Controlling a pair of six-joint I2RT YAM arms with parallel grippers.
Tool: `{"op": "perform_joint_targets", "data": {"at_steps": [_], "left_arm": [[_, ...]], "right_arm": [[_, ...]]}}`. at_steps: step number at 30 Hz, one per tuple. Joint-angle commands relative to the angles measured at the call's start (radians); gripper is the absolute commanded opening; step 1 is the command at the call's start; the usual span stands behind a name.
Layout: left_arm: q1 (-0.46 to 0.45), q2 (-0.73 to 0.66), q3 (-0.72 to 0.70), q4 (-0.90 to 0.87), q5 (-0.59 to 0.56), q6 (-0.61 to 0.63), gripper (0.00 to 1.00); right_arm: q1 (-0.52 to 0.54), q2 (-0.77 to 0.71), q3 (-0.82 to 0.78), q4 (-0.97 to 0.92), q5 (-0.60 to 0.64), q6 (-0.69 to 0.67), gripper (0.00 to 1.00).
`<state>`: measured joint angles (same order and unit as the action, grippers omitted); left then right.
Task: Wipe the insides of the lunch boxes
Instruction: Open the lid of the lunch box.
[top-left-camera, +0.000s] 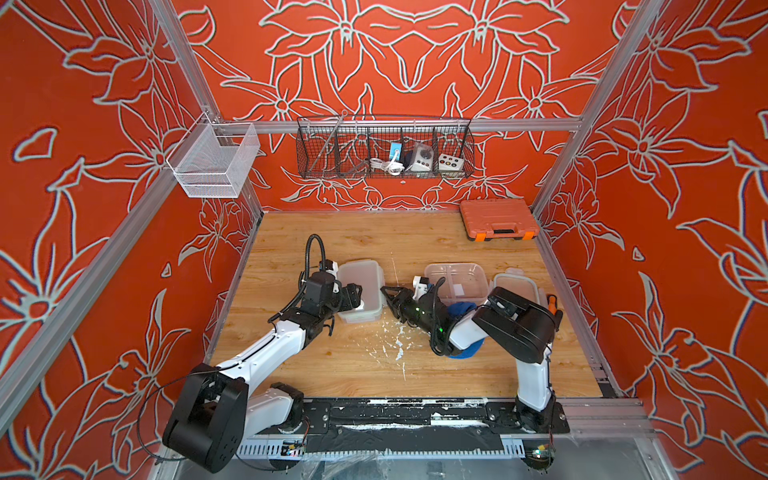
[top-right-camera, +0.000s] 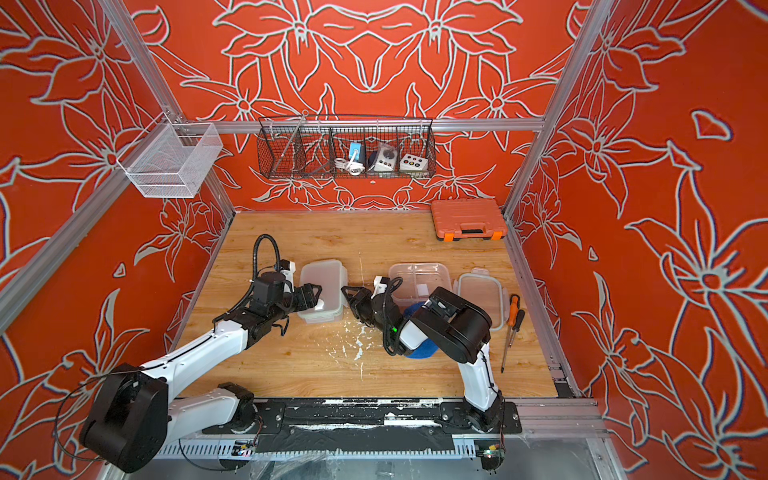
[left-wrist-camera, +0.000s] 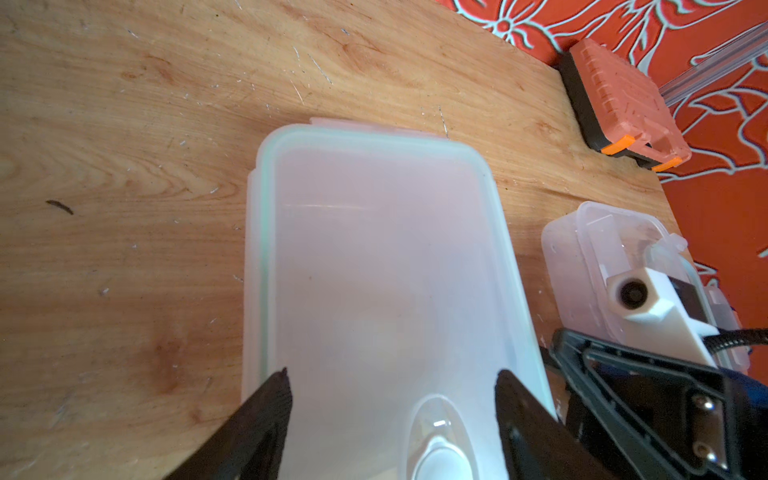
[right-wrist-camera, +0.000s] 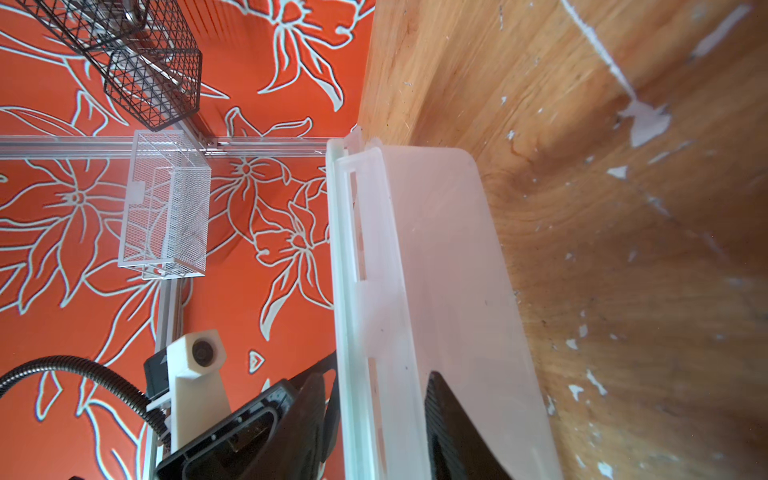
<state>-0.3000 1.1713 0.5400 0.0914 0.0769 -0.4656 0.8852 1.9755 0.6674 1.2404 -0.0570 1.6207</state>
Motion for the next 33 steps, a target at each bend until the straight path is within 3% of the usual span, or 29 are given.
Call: {"op": "perform_joint_targets", "data": {"at_steps": [1,12,18,21,28,33], "left_arm": [[0.006,0.001,-0.02,0.014,0.004,-0.004,0.76],[0.006,-0.007,-0.021,0.018,0.012,-0.007,0.76],[0.008,-0.023,-0.02,0.014,0.019,-0.013,0.76],[0.015,-0.045,-0.017,0.017,0.033,-0.02,0.76],[0.046,-0.134,0.025,-0.035,0.037,-0.034,0.77],[0.087,-0.223,0.087,-0.13,-0.021,-0.037,0.77]], "right_arm": [[-0.004,-0.012,0.032,0.016,-0.031,-0.013,0.37],[-0.004,-0.09,0.079,-0.113,-0.091,-0.125,0.28],[-0.005,-0.139,0.129,-0.227,-0.118,-0.183,0.1],[-0.005,-0.192,0.168,-0.363,-0.128,-0.249,0.0],[-0.004,-0.372,0.288,-0.836,-0.079,-0.461,0.0],[0.004,-0.389,0.379,-0.977,-0.091,-0.519,0.0]]}}
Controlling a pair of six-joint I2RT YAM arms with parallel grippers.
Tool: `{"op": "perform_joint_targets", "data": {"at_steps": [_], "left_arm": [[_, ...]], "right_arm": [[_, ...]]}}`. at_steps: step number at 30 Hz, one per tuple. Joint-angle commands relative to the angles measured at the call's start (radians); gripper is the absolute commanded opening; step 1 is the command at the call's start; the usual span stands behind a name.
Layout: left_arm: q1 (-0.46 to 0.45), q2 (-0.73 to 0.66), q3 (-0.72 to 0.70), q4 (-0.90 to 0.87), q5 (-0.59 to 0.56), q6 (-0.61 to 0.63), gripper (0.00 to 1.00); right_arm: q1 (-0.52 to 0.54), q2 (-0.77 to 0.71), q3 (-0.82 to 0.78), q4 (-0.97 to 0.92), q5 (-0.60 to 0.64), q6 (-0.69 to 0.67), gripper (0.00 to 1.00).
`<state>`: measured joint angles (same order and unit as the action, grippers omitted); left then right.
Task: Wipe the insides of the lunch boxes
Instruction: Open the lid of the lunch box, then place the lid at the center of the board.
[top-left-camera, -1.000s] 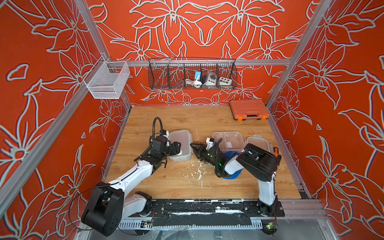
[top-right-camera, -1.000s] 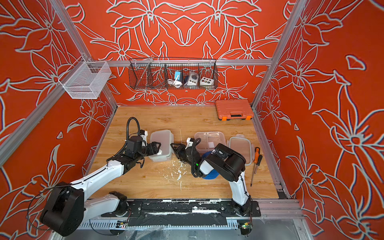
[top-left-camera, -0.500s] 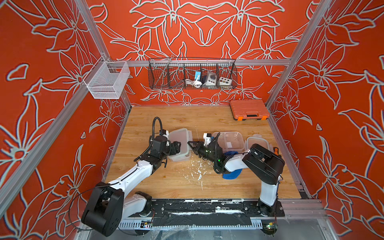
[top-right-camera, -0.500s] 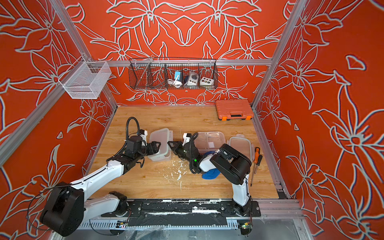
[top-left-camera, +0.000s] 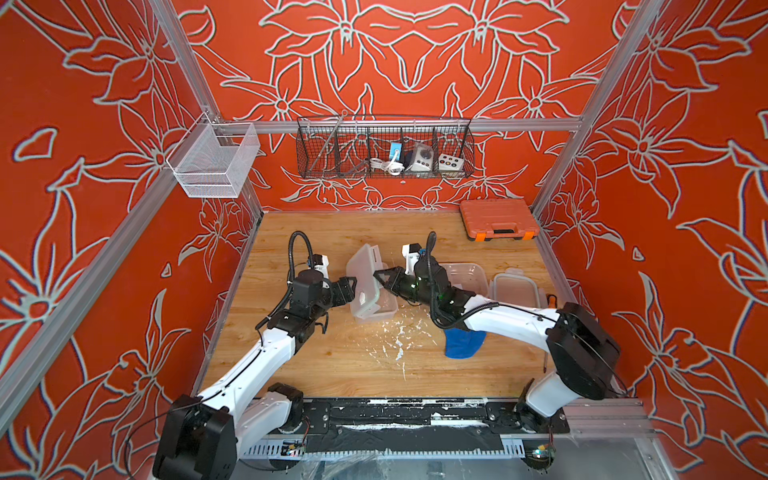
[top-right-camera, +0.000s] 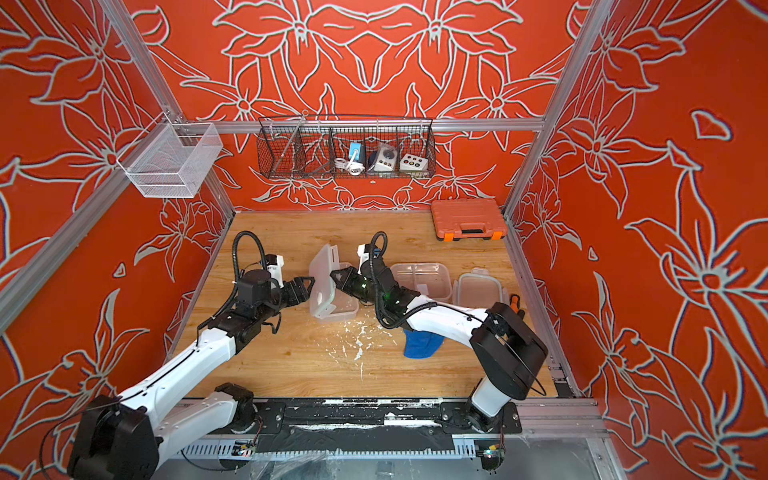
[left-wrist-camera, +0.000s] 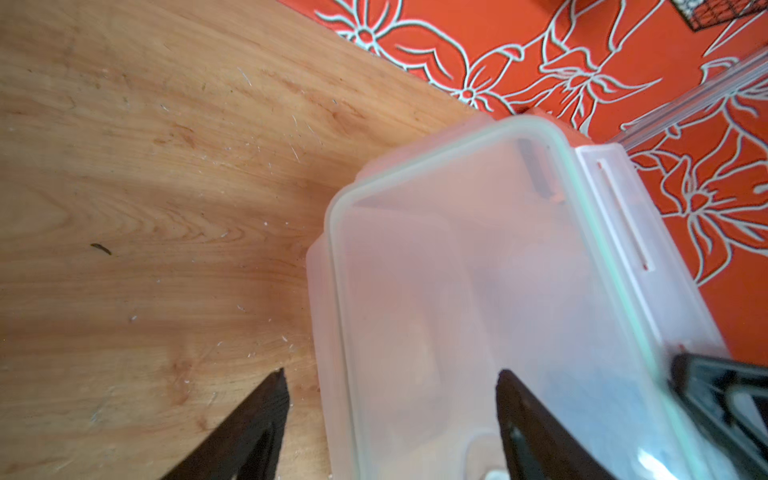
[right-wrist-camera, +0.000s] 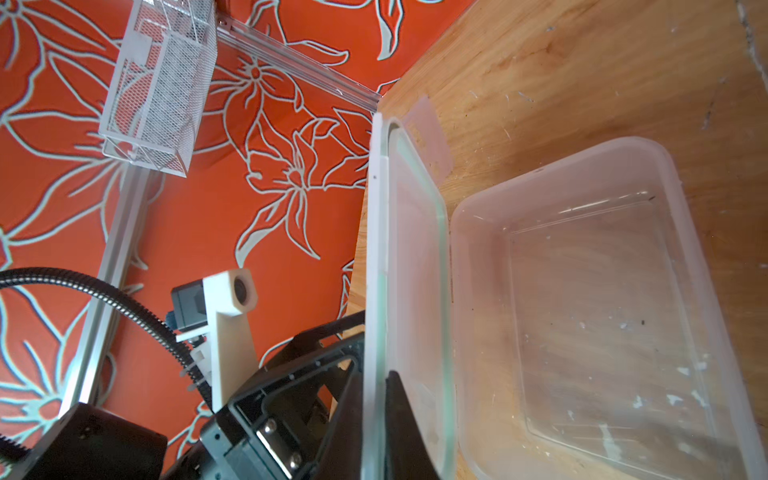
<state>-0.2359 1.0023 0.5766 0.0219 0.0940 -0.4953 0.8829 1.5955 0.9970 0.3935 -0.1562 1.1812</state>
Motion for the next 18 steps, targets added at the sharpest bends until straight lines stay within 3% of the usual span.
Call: {"op": "perform_joint_targets", "data": {"at_steps": [1,4,7,13,18], "left_arm": [[0.036,-0.074,0.063,-0.085,-0.061,-0.008,0.78],[0.087,-0.16,0.079,-0.141,-0.127,-0.022,0.82],[0.162,-0.238,0.086,-0.17,-0.117,-0.015,0.85],[0.256,-0.266,0.113,-0.264,-0.106,-0.002,0.85],[0.33,-0.356,0.094,-0.292,-0.164,-0.041,0.87]], "right_arm": [[0.013,-0.002,0.073,-0.148,0.006,-0.092,0.0],[0.05,0.03,0.163,-0.244,0.021,-0.154,0.0],[0.088,0.071,0.262,-0.365,0.054,-0.221,0.0],[0.177,0.179,0.457,-0.568,0.141,-0.347,0.0],[0.257,0.304,0.642,-0.742,0.258,-0.476,0.0]]}}
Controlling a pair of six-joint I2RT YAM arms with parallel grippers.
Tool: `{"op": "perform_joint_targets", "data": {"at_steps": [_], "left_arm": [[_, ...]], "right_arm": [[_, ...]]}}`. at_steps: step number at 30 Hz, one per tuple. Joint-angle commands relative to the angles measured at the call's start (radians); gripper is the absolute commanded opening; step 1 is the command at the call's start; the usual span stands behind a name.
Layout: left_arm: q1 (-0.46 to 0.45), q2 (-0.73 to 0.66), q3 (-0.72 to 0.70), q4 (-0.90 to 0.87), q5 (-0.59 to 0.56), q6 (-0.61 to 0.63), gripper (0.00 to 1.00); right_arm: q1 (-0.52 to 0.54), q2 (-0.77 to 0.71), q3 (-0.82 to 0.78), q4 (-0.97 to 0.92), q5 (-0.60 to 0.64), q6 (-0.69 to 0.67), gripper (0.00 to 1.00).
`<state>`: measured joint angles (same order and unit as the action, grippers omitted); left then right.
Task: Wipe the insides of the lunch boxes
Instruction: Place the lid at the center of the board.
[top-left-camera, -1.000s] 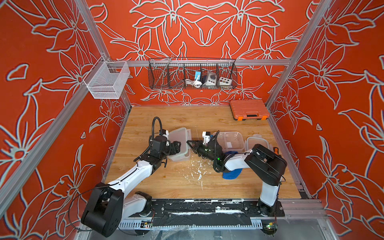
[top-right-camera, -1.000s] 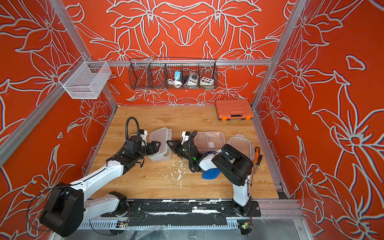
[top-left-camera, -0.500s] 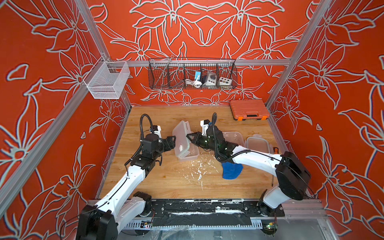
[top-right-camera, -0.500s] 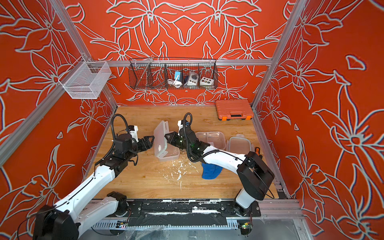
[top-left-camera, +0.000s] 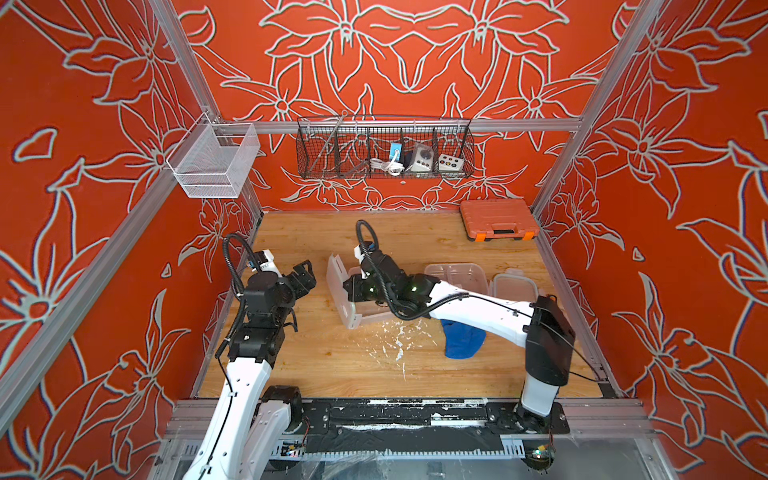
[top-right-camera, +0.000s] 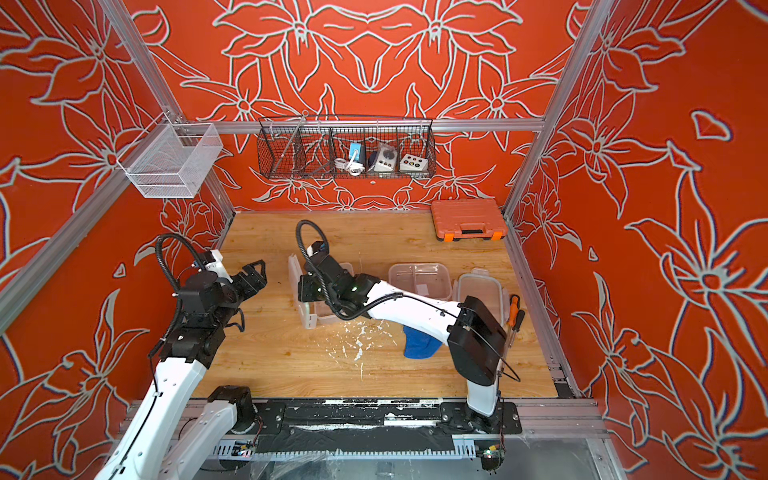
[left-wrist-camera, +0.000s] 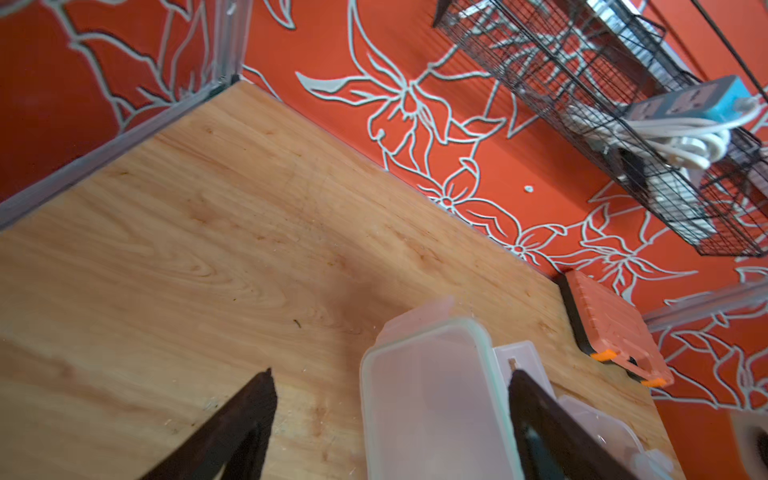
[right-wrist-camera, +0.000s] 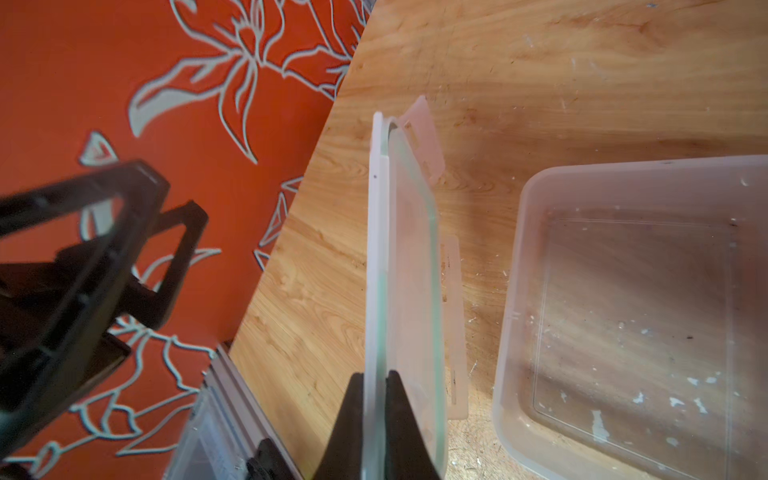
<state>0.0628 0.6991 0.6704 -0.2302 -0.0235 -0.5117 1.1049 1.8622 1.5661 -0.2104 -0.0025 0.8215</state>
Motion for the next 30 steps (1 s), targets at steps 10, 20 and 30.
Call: {"op": "perform_joint_targets", "data": {"at_steps": [10,20,30], "left_arm": [[0.065,-0.044,0.045,-0.077,-0.097,-0.019,0.91],[0.072,-0.062,0.05,-0.127,-0.209,-0.046,0.97],[0.075,-0.072,0.022,-0.132,-0.242,-0.042,0.98]], "right_arm": [[0.162,0.224,0.273,-0.186,0.392,-0.377,0.0],[0.194,0.384,0.516,-0.269,0.552,-0.557,0.0],[0.24,0.453,0.42,-0.151,0.502,-0.499,0.0]]}}
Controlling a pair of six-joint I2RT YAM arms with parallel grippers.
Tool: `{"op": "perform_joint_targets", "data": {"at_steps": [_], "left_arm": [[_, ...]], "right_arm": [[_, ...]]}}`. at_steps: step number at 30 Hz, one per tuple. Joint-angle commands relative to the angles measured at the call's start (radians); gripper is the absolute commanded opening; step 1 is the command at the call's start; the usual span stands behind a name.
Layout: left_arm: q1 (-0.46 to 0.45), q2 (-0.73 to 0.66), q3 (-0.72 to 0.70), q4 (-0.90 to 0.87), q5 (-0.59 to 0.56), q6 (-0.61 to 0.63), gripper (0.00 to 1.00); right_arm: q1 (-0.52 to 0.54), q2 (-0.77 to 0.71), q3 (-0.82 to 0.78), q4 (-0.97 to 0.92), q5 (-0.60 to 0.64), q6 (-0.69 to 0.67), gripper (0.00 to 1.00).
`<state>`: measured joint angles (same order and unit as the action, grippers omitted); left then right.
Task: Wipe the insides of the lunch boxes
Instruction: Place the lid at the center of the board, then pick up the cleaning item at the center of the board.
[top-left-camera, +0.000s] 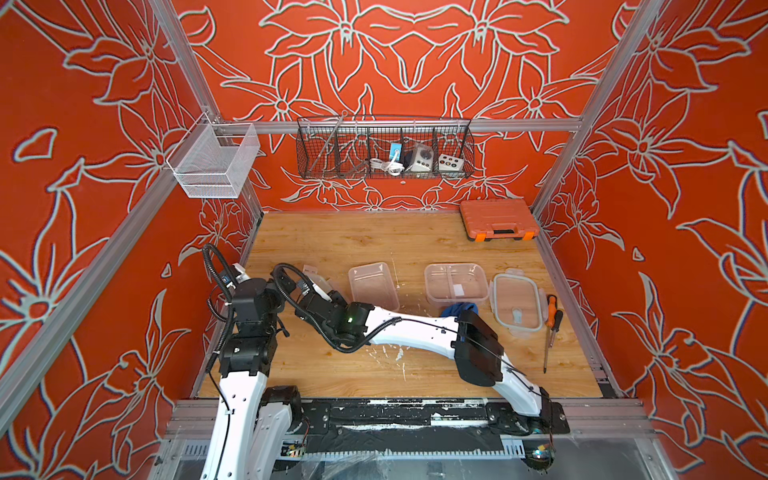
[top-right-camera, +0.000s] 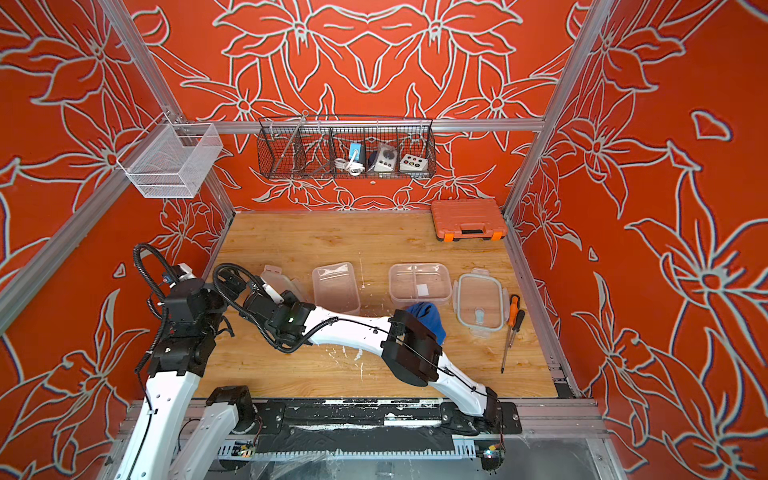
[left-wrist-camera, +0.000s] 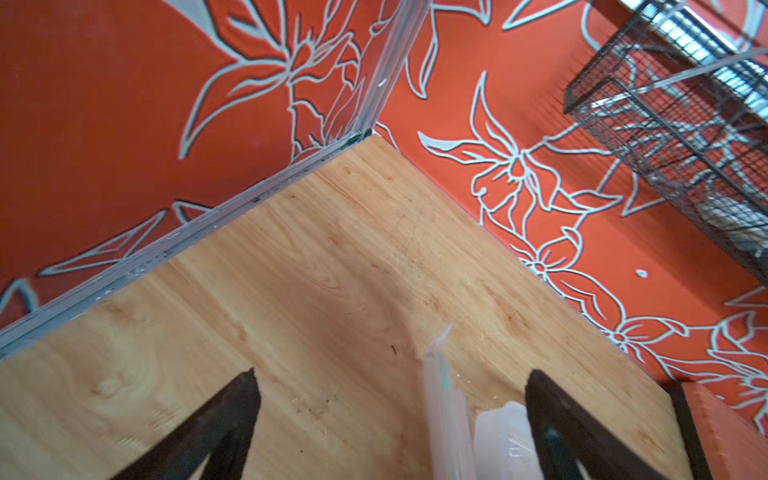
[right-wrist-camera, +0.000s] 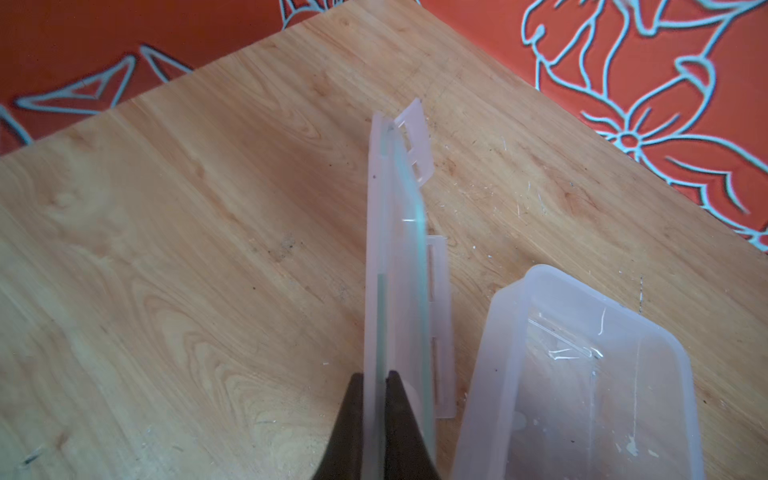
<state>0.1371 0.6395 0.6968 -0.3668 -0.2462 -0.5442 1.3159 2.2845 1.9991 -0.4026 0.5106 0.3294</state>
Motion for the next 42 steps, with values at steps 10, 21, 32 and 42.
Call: {"op": "perform_joint_targets", "data": {"at_steps": [10,21,32,42], "left_arm": [[0.003,-0.012,-0.016,0.011,-0.007,0.005,0.98],[0.003,-0.007,-0.023,0.021,0.01,0.014,0.98],[0.0,0.061,-0.139,0.203,0.39,0.062,0.98],[-0.305,0.219,-0.175,0.244,0.389,0.069,0.93]], "right_arm": [[0.032,0.025,-0.117,0.151,-0.201,0.207,0.43],[0.006,-0.217,-0.284,0.211,-0.219,0.277,0.61],[-0.172,-0.846,-0.746,-0.243,-0.046,0.308,0.64],[-0.43,-1.307,-1.196,-0.413,-0.188,0.52,0.66]]}}
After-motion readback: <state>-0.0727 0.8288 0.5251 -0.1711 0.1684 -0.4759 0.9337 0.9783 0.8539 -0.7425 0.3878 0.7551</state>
